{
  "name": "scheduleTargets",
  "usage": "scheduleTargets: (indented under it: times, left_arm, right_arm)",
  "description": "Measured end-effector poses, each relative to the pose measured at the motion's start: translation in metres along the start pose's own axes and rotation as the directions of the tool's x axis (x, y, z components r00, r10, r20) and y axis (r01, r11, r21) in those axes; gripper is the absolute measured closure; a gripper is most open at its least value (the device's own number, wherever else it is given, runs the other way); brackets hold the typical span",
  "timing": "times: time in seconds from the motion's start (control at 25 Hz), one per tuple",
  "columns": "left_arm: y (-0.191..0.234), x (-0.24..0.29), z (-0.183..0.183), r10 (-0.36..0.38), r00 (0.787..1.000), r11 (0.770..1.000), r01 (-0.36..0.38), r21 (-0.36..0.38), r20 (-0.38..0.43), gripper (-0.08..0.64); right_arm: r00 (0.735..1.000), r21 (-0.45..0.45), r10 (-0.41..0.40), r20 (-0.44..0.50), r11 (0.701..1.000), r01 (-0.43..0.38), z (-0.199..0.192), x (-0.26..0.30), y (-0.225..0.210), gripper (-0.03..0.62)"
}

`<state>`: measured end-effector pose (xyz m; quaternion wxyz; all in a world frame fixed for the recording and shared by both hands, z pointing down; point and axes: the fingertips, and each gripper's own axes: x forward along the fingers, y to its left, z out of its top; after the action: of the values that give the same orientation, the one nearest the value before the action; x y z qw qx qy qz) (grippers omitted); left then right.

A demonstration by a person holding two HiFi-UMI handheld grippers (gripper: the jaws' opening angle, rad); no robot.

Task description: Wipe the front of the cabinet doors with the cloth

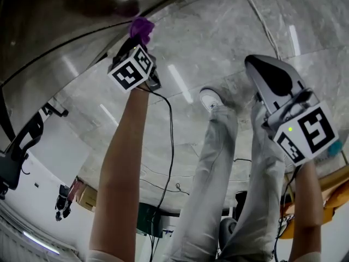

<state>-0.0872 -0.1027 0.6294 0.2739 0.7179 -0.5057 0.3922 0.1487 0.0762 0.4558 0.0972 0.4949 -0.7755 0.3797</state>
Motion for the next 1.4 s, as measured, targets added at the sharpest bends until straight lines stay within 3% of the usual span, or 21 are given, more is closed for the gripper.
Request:
scheduleTargets:
  times: [0.16,0.28,0.48,0.68,0.8,1.12,1.4]
  left_arm:
    - [-0.016,-0.063,0.017,-0.069,0.994,0.997,0.073,-0.039,0.09,0.503]
    - [-0.027,-0.123,0.036,-0.072,0.979,0.994,0.086,-0.068,0.193,0.503]
    - [-0.035,-0.221,0.067,-0.009,0.935,0.982,0.076,-0.175,0.356,0.502]
    - [-0.036,-0.289,0.106,0.049,0.902,0.959,0.077,-0.273,0.429,0.503]
    - [-0.031,-0.323,0.134,0.097,0.868,0.95,0.065,-0.305,0.486,0.502]
    - [0.003,-0.355,0.178,0.202,0.798,0.948,-0.013,-0.319,0.568,0.502]
    - [0.026,-0.34,0.191,0.167,0.776,0.958,0.018,-0.287,0.608,0.503]
  right_arm:
    - [0.999,-0.012,0.032,0.019,0.999,-0.031,0.034,0.001,0.033,0.565]
    - [0.997,-0.029,0.069,0.032,0.997,-0.068,0.06,0.0,0.057,0.565]
    - [0.992,-0.034,0.119,0.042,0.993,-0.117,0.091,-0.007,0.082,0.565]
    - [0.985,-0.069,0.168,0.035,0.984,-0.165,0.123,-0.016,0.111,0.565]
    - [0.973,-0.117,0.231,0.006,0.967,-0.229,0.137,-0.02,0.128,0.565]
    - [0.948,-0.209,0.316,-0.031,0.926,-0.315,0.168,-0.019,0.153,0.565]
    - [0.957,-0.243,0.287,-0.049,0.926,-0.29,0.164,-0.002,0.162,0.565]
